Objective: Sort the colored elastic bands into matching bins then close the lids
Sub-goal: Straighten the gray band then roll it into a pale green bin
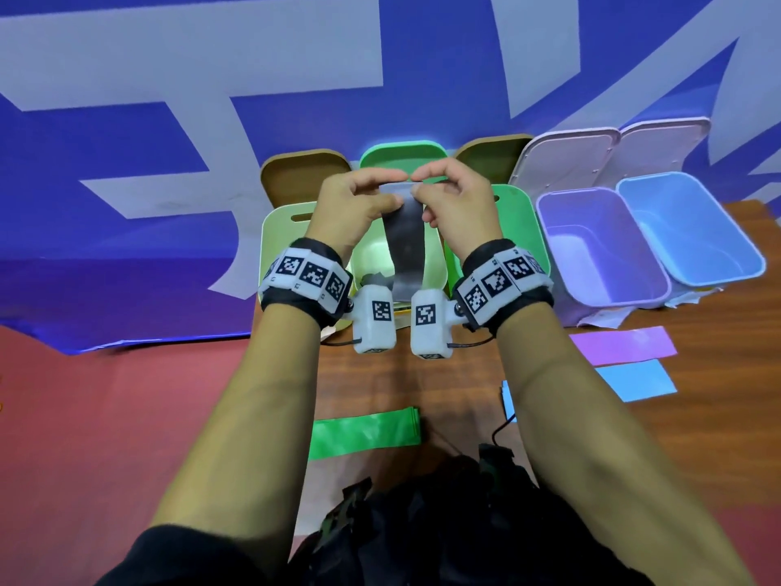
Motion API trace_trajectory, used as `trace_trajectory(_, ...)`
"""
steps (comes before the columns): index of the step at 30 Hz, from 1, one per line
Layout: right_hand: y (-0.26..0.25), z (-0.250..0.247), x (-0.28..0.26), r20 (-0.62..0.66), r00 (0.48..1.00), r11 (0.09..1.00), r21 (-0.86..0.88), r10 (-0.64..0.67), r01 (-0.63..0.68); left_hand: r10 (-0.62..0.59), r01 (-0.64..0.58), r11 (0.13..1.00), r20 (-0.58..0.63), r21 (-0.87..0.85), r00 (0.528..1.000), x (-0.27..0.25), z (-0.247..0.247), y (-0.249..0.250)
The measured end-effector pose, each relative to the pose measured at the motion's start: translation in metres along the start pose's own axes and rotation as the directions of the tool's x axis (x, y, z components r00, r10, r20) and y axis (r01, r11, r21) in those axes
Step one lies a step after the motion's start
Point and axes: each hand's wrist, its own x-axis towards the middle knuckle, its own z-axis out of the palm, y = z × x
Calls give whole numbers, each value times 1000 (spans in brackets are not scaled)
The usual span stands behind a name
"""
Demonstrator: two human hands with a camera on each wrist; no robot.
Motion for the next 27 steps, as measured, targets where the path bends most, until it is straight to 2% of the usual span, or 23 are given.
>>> trace_trajectory(8,3,1,-2,12,999,999,29,41,-42,-18,18,1000,0,14,1000,-4,0,-2)
trace_trajectory(22,5,-5,-11,35,999,1000,8,-7,6,1,-4,999,58,52,998,-12,1,2)
trace_trajectory(27,7,-7,-14,8,1000,999,-42,-12,12,-21,11,988,64,152,998,-15,3,1)
